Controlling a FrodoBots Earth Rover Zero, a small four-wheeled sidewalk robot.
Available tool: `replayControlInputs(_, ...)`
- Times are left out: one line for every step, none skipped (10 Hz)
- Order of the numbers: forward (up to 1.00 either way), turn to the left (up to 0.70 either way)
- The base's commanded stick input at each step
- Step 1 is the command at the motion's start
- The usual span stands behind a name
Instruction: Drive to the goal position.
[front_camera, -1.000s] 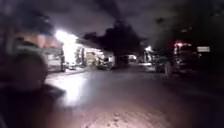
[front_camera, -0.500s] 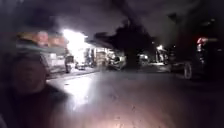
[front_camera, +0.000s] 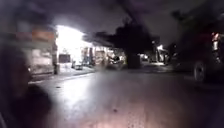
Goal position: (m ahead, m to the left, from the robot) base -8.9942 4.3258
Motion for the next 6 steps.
replayControlInputs(1.0, 0.0)
replayControlInputs(1.0, 0.0)
replayControlInputs(1.0, 0.0)
replayControlInputs(1.0, 0.0)
replayControlInputs(1.0, 0.0)
replayControlInputs(1.0, 0.0)
